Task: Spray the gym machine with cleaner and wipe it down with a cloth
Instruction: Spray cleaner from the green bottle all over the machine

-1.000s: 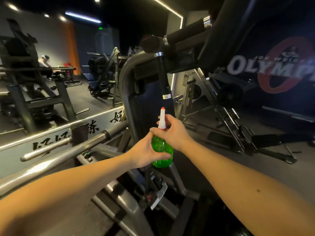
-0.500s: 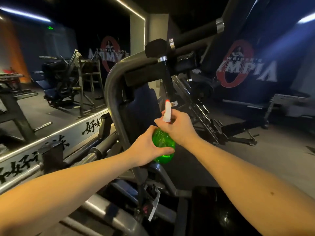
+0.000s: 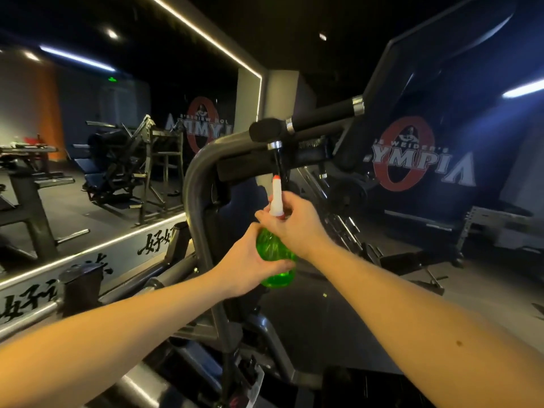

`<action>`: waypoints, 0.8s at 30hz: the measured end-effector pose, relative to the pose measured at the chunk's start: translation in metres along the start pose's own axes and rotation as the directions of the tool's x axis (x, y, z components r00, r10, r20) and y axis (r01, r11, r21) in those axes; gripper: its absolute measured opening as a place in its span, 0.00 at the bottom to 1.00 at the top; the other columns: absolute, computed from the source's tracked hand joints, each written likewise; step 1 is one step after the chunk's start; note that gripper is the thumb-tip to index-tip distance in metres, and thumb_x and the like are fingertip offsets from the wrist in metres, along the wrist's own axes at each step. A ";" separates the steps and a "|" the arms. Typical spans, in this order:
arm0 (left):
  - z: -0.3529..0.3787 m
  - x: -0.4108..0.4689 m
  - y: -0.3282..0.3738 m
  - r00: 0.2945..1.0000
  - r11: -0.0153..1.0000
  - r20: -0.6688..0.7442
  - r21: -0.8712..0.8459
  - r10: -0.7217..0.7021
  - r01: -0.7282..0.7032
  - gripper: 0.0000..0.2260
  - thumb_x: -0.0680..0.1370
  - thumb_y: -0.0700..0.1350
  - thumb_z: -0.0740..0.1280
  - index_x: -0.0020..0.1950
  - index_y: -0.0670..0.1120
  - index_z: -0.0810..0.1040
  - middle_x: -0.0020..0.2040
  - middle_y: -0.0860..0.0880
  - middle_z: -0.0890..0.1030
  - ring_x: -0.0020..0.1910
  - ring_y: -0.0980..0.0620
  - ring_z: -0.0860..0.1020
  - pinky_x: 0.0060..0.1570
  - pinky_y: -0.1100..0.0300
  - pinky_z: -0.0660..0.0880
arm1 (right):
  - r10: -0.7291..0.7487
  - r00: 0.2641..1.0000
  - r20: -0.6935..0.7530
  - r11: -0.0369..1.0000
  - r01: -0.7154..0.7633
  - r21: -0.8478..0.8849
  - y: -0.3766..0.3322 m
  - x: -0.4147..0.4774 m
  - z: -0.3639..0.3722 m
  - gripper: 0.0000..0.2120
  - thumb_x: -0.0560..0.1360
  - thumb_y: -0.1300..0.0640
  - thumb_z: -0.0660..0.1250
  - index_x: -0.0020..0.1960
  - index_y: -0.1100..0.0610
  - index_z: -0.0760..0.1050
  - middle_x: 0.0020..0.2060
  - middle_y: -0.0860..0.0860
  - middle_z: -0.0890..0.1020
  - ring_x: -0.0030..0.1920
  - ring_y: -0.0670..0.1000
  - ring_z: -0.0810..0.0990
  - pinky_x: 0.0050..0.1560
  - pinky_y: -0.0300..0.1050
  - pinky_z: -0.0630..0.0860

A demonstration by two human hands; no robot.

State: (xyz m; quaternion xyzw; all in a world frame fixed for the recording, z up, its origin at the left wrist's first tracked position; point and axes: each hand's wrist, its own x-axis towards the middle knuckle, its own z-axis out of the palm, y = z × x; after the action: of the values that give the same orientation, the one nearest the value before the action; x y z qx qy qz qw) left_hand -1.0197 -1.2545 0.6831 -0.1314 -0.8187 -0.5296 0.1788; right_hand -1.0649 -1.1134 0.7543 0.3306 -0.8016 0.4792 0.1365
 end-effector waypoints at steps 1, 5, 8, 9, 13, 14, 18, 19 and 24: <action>0.001 -0.001 0.003 1.000 1.000 -0.011 -0.006 -0.002 0.002 0.40 0.65 0.60 0.81 0.71 0.56 0.66 0.61 0.56 0.81 0.61 0.59 0.81 0.64 0.50 0.79 | -0.006 1.000 0.012 1.000 0.006 0.006 -0.002 0.001 -0.002 0.13 0.75 0.47 0.76 0.56 0.48 0.77 0.48 0.46 0.83 0.50 0.45 0.82 0.54 0.45 0.80; 0.006 -0.002 0.014 0.999 0.999 -0.044 0.037 -0.030 0.032 0.34 0.68 0.58 0.81 0.67 0.58 0.67 0.58 0.55 0.81 0.56 0.63 0.80 0.61 0.54 0.80 | 0.010 0.999 0.034 1.000 -0.010 0.027 -0.007 0.002 -0.014 0.14 0.75 0.46 0.76 0.56 0.45 0.75 0.52 0.47 0.82 0.54 0.47 0.82 0.59 0.51 0.80; 0.009 0.001 0.022 0.998 0.997 -0.053 0.073 -0.027 0.030 0.32 0.68 0.57 0.81 0.66 0.58 0.68 0.57 0.55 0.81 0.55 0.63 0.81 0.59 0.55 0.80 | 0.002 1.000 0.021 0.999 -0.002 0.039 -0.007 0.000 -0.023 0.14 0.75 0.45 0.76 0.56 0.46 0.75 0.51 0.46 0.83 0.54 0.47 0.82 0.61 0.53 0.80; 0.010 0.002 0.025 0.998 0.996 -0.056 0.081 -0.024 0.028 0.32 0.68 0.58 0.81 0.65 0.58 0.68 0.57 0.56 0.81 0.55 0.63 0.81 0.59 0.56 0.80 | -0.002 1.000 0.014 0.999 0.001 0.036 -0.008 -0.001 -0.026 0.14 0.75 0.45 0.76 0.55 0.47 0.76 0.50 0.47 0.83 0.53 0.47 0.82 0.60 0.53 0.80; 0.015 0.003 0.038 0.998 0.996 -0.070 0.093 -0.006 0.013 0.29 0.69 0.55 0.82 0.63 0.57 0.69 0.56 0.55 0.82 0.54 0.64 0.81 0.55 0.61 0.79 | -0.022 0.999 -0.045 1.000 0.022 0.001 -0.012 -0.001 -0.038 0.09 0.75 0.46 0.75 0.49 0.48 0.77 0.46 0.49 0.84 0.49 0.49 0.83 0.56 0.53 0.81; 0.015 0.004 0.042 0.997 0.996 -0.072 0.092 0.000 0.007 0.29 0.69 0.54 0.82 0.63 0.57 0.69 0.56 0.55 0.82 0.54 0.64 0.81 0.55 0.61 0.79 | -0.036 0.998 -0.060 0.999 0.036 0.004 -0.014 0.000 -0.041 0.09 0.76 0.47 0.75 0.49 0.48 0.76 0.45 0.49 0.84 0.49 0.48 0.83 0.55 0.51 0.81; 0.016 0.009 0.058 0.997 0.993 -0.068 0.115 0.025 -0.017 0.30 0.69 0.56 0.81 0.64 0.58 0.68 0.57 0.56 0.81 0.54 0.66 0.80 0.54 0.63 0.77 | -0.063 0.994 -0.085 0.997 0.067 0.040 -0.019 0.001 -0.051 0.12 0.77 0.46 0.74 0.55 0.52 0.79 0.47 0.46 0.83 0.50 0.46 0.82 0.52 0.43 0.77; 0.016 0.009 0.062 0.997 0.992 -0.069 0.126 0.028 -0.019 0.30 0.69 0.56 0.81 0.64 0.58 0.68 0.57 0.57 0.81 0.54 0.65 0.80 0.53 0.64 0.76 | -0.061 0.994 -0.089 0.997 0.064 0.035 -0.020 0.001 -0.055 0.12 0.77 0.47 0.74 0.55 0.53 0.79 0.46 0.46 0.83 0.50 0.45 0.82 0.51 0.42 0.77; 0.030 0.021 0.084 0.998 0.991 -0.024 0.124 0.051 -0.047 0.30 0.70 0.56 0.80 0.66 0.55 0.68 0.57 0.57 0.80 0.55 0.62 0.80 0.55 0.63 0.77 | -0.060 0.988 -0.143 0.995 0.071 0.068 -0.022 -0.003 -0.080 0.12 0.78 0.49 0.73 0.56 0.53 0.78 0.47 0.48 0.83 0.50 0.47 0.82 0.54 0.45 0.79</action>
State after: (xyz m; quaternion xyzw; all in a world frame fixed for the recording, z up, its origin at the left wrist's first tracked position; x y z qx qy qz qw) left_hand -1.0089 -1.1932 0.7494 -0.1330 -0.8438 -0.4753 0.2107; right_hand -1.0558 -1.0504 0.8077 0.3269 -0.7605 0.5256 0.1962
